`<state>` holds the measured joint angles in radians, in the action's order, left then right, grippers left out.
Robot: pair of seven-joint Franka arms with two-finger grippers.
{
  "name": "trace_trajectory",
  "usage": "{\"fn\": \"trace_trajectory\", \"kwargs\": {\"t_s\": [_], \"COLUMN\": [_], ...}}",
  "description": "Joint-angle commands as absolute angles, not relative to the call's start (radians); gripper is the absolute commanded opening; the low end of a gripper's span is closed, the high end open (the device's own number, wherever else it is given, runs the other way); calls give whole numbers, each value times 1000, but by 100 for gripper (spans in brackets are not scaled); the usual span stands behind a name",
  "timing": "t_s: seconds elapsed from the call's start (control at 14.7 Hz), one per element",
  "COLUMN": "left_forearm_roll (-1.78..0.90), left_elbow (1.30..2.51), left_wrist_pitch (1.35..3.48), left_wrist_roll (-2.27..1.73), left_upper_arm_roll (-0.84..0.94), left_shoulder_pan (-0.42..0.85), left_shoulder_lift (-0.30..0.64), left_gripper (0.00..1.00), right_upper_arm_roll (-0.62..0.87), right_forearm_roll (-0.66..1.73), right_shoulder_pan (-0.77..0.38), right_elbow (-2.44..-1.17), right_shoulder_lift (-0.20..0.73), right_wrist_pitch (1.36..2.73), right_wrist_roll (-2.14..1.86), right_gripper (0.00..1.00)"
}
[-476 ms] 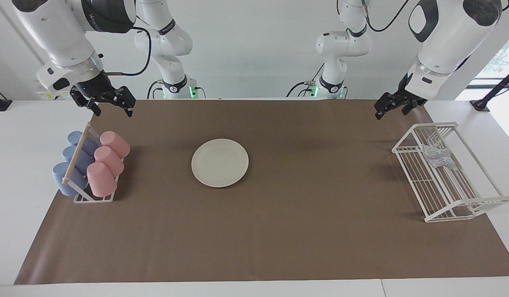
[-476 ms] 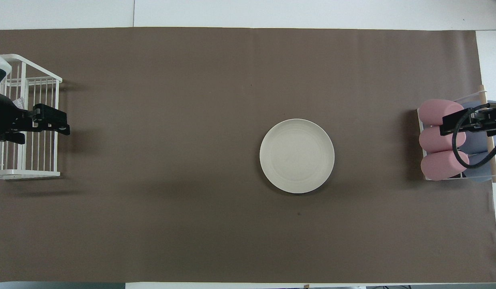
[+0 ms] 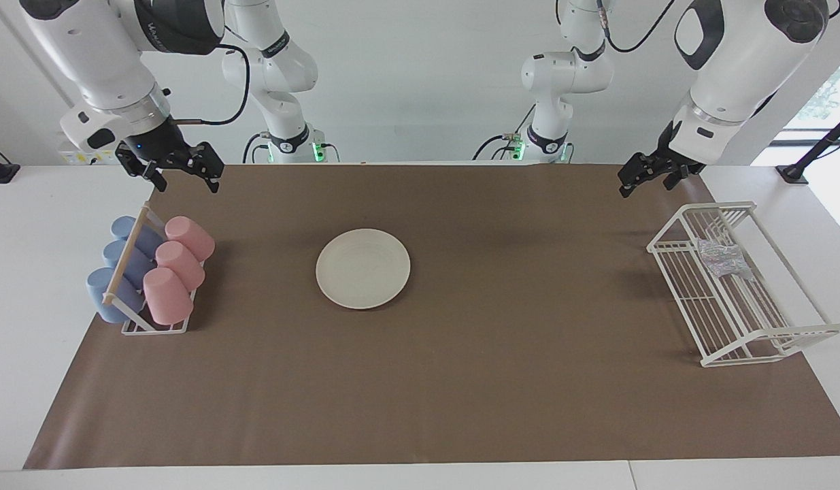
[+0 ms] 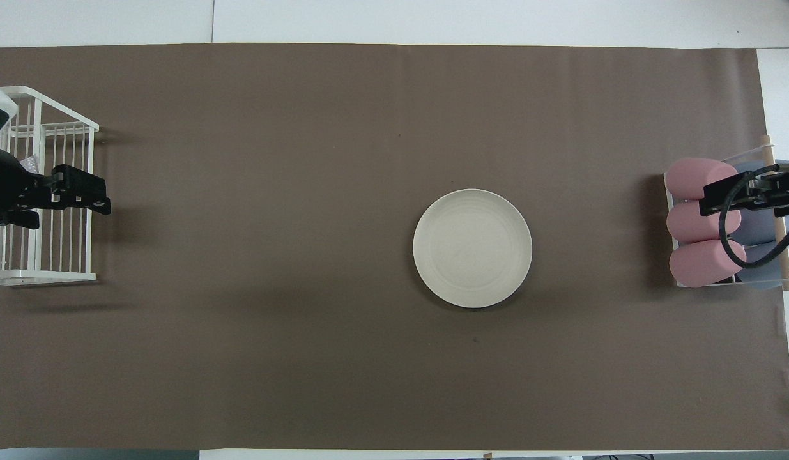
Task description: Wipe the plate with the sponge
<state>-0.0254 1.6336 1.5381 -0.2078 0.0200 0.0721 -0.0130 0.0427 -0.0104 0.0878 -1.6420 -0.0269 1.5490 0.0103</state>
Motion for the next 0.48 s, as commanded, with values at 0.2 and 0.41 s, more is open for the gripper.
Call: {"fn": "trace_trajectory", "kwargs": {"t_s": [0.2, 0.41], "left_forearm_roll": [23, 205], "left_elbow": [1638, 1687], "left_wrist_pitch": [1566, 1617], "left_wrist_roll": [-267, -281], "left_upper_arm_roll": [14, 18], "left_shoulder_pan": [80, 98], "left_shoulder_lift": [-14, -9], "left_gripper": [100, 100], "right_upper_arm_roll": [49, 49], "right_forearm_roll": [-17, -17], "right_shoulder_pan": [87, 87], "right_elbow": [-1632, -1628], "right_shoulder_lift": [-29, -29], "right_wrist_pitch": [1531, 1505], "right_wrist_roll": [69, 101], "right_gripper": [100, 100]}}
